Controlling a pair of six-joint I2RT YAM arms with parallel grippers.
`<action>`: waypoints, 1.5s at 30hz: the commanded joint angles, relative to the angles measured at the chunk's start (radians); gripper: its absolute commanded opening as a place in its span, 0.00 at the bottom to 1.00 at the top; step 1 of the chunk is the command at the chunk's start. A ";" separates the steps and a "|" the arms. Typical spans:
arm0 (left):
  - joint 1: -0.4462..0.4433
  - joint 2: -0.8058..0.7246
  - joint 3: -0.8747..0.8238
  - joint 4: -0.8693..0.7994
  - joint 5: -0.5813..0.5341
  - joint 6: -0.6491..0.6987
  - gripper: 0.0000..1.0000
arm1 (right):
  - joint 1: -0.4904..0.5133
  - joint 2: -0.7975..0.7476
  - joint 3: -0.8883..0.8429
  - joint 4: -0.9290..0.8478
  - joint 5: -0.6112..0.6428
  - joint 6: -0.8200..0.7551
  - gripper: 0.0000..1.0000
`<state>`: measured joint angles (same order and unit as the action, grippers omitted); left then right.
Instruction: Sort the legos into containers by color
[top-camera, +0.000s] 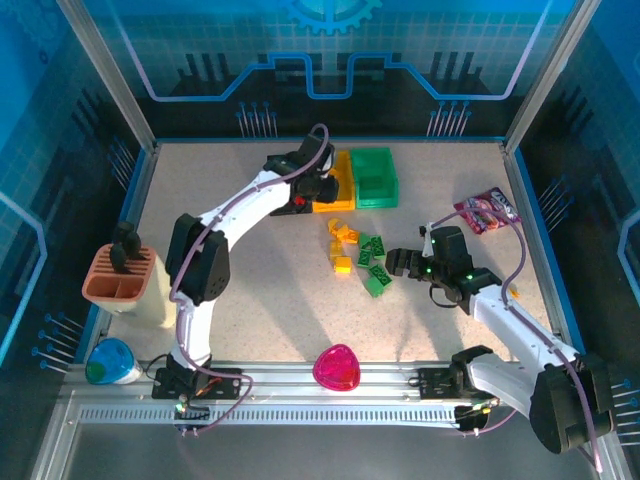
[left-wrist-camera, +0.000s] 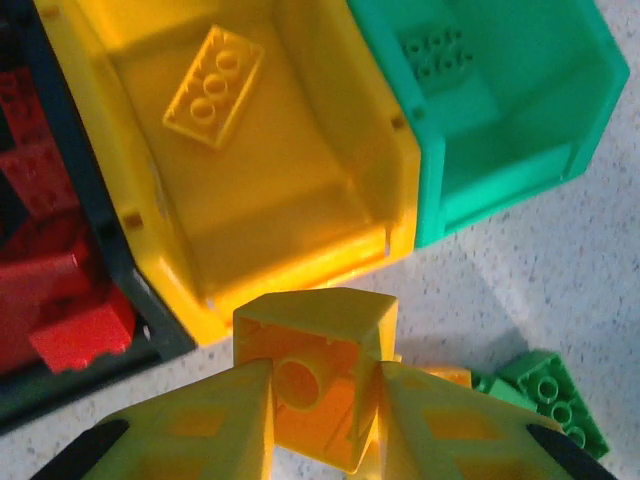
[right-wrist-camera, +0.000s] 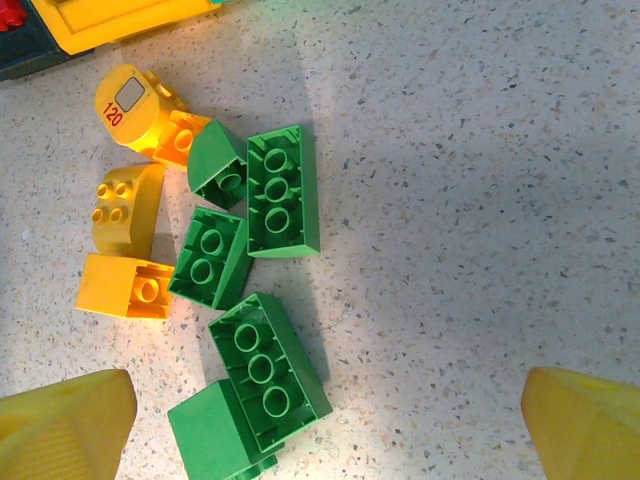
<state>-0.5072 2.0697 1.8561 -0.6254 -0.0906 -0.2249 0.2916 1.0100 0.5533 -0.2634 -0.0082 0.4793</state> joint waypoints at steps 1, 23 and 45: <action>0.022 0.089 0.124 -0.071 -0.020 0.035 0.30 | -0.018 -0.023 0.009 -0.028 0.007 0.003 1.00; 0.012 -0.287 -0.341 0.238 -0.031 0.001 0.71 | 0.014 -0.002 0.050 -0.053 -0.010 -0.023 1.00; 0.013 -0.880 -1.199 0.530 -0.049 -0.188 0.72 | 0.370 0.528 0.438 -0.114 0.094 -0.044 0.87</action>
<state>-0.4984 1.2270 0.6983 -0.1394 -0.1246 -0.3656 0.6315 1.4734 0.9234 -0.3370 0.0727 0.4370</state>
